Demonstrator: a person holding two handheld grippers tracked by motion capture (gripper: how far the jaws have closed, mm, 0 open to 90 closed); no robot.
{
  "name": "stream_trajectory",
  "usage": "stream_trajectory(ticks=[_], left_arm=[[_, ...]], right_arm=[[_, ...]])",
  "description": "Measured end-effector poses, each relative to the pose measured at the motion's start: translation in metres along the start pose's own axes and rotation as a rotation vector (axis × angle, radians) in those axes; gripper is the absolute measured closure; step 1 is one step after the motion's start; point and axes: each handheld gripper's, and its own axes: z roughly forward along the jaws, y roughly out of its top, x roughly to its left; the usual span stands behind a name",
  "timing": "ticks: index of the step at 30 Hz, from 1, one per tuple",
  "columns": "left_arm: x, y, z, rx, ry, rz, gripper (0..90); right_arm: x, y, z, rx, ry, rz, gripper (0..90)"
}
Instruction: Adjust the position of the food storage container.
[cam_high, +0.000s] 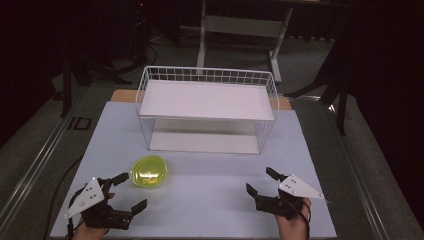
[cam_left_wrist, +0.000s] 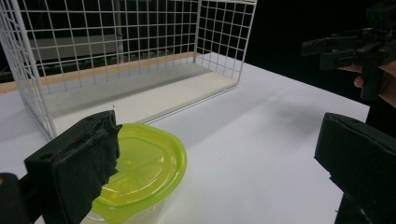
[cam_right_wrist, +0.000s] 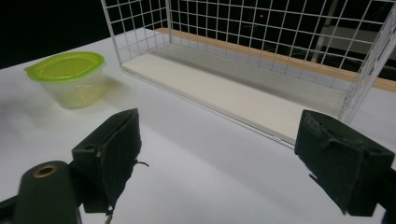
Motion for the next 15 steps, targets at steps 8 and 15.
stream_trajectory(ticks=[8, 15], left_arm=[[-0.001, 0.014, -0.006, 0.033, 0.009, -0.006, 0.7], [0.016, 0.012, -0.012, 0.054, 0.03, -0.05, 2.0]], right_arm=[[0.0, 0.0, 0.0, -0.006, 0.016, 0.021, 14.4], [0.001, 0.004, -0.002, -0.028, 0.027, 0.017, 14.4]])
